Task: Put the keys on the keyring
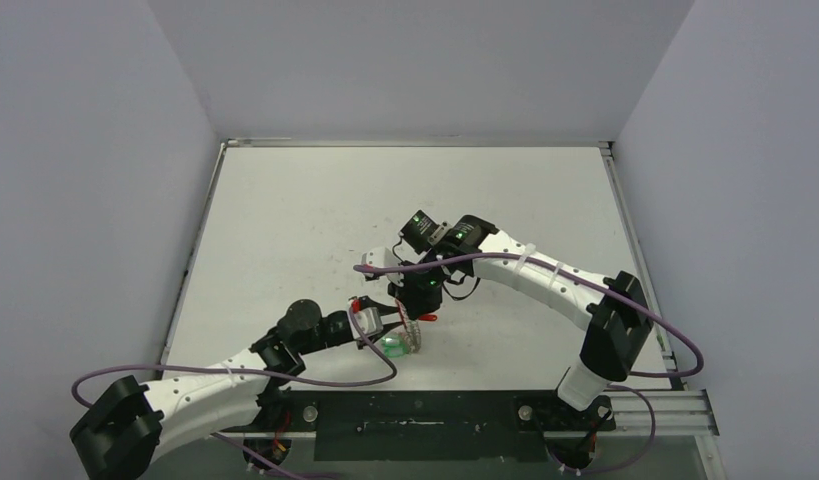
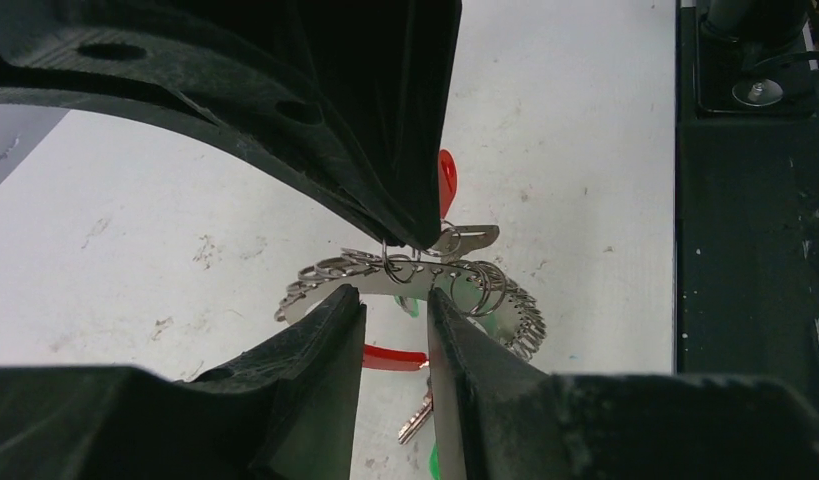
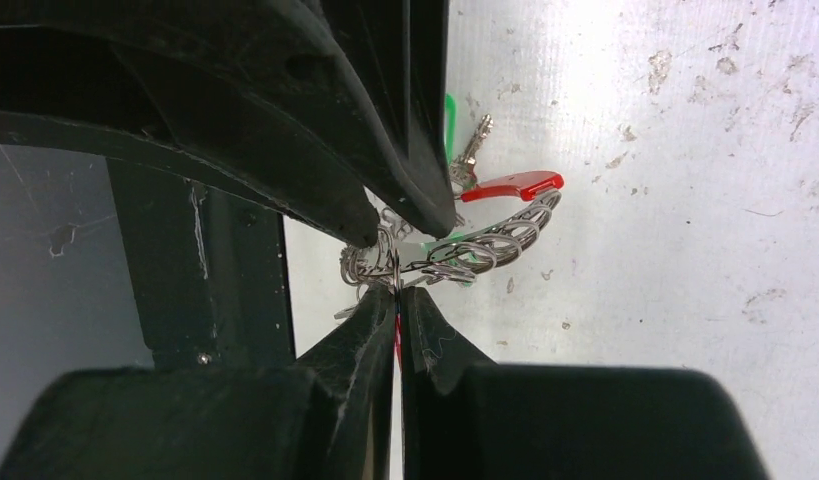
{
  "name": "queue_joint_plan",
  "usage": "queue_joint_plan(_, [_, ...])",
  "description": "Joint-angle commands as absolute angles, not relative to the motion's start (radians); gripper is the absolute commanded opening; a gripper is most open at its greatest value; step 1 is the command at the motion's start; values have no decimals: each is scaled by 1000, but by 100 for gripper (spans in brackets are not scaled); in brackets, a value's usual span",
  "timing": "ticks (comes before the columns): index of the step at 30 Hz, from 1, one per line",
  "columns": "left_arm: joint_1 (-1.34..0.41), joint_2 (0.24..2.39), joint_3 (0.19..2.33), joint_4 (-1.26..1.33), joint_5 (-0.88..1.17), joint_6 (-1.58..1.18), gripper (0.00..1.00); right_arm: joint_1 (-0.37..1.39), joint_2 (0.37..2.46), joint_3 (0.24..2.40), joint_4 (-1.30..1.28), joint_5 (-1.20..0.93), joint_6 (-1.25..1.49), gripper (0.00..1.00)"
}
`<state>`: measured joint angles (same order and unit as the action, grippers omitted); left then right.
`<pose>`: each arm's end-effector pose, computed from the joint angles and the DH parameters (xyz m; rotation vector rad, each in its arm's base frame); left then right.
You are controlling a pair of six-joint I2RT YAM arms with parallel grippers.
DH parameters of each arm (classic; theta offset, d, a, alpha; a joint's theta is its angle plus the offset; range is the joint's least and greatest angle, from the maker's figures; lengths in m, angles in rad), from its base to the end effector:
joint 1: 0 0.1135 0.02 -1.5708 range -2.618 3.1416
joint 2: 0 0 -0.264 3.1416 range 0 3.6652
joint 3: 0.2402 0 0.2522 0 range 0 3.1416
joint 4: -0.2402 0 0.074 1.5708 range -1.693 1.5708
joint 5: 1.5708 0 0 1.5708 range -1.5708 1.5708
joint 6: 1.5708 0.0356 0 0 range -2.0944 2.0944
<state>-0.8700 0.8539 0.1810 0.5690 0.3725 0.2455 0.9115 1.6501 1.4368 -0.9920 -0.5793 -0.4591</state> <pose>0.1075 -0.1475 0.1956 1.1472 1.2924 -0.7772 0.1868 0.2729 0.2865 -1.8746 2.0517 0.9209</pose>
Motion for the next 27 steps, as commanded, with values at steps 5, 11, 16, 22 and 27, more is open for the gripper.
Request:
queue_joint_plan(5, [-874, 893, 232, 695, 412, 227, 25, 925, 1646, 1476, -983, -592, -449, 0])
queue_joint_plan(11, [-874, 918, 235, 730, 439, 217, 16, 927, 1652, 1481, -976, -592, -449, 0])
queue_joint_plan(16, [-875, 931, 239, 749, 466, 212, 14, 928, 1655, 1479, -971, -587, -444, 0])
queue_joint_plan(22, [-875, 940, 242, 749, 478, 208, 13, 928, 1654, 1473, -952, -583, -432, 0])
queue_joint_plan(27, [-874, 952, 247, 744, 501, 209, 2, 928, 1655, 1473, -943, -580, -427, 0])
